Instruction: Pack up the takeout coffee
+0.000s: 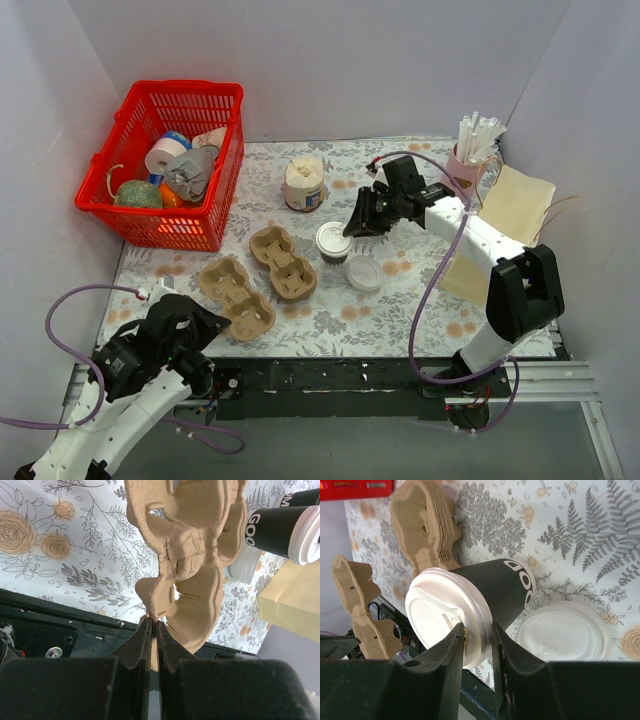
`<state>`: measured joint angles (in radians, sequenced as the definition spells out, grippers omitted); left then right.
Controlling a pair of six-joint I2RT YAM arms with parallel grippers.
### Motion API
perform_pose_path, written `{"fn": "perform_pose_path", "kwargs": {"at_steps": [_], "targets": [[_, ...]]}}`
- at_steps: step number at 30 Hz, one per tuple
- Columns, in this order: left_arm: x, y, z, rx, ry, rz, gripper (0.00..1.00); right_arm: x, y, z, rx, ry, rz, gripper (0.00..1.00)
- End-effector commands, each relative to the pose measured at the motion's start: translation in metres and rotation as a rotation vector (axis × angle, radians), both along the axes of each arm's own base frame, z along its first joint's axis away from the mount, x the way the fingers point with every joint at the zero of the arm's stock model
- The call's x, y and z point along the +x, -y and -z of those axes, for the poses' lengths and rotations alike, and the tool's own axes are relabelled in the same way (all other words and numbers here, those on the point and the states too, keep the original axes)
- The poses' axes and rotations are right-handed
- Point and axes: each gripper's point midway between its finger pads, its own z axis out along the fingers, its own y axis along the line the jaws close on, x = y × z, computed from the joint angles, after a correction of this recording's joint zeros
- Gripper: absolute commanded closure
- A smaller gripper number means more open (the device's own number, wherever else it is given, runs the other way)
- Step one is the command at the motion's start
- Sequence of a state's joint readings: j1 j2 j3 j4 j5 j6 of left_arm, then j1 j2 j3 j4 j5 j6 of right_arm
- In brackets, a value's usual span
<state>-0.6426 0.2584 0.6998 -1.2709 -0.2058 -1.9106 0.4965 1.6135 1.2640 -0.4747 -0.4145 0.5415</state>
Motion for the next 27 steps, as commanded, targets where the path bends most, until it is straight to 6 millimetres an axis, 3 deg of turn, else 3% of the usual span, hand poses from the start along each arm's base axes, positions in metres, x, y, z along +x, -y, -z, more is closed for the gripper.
{"fn": "perform_pose_path", "kwargs": {"at_steps": [1,4,13,19,27], "targets": [[0.01,0.0,-0.005,-0.01,0.022,-0.046,1.0,0.028,-0.002,-0.025,0.021,0.083,0.026,0.67],[0.014,0.003,-0.004,-0.026,0.023,-0.054,1.0,0.044,-0.003,-0.01,-0.01,0.058,0.071,0.67],[0.026,0.0,-0.004,-0.027,0.037,-0.127,1.0,0.083,-0.004,-0.006,0.002,0.046,0.184,0.66],[0.025,-0.005,0.002,-0.01,0.003,-0.165,1.0,0.087,0.0,0.0,-0.022,0.031,0.21,0.51],[0.025,-0.008,0.007,-0.043,-0.032,-0.235,1.0,0.084,-0.002,-0.033,0.031,0.096,0.182,0.41]]}}
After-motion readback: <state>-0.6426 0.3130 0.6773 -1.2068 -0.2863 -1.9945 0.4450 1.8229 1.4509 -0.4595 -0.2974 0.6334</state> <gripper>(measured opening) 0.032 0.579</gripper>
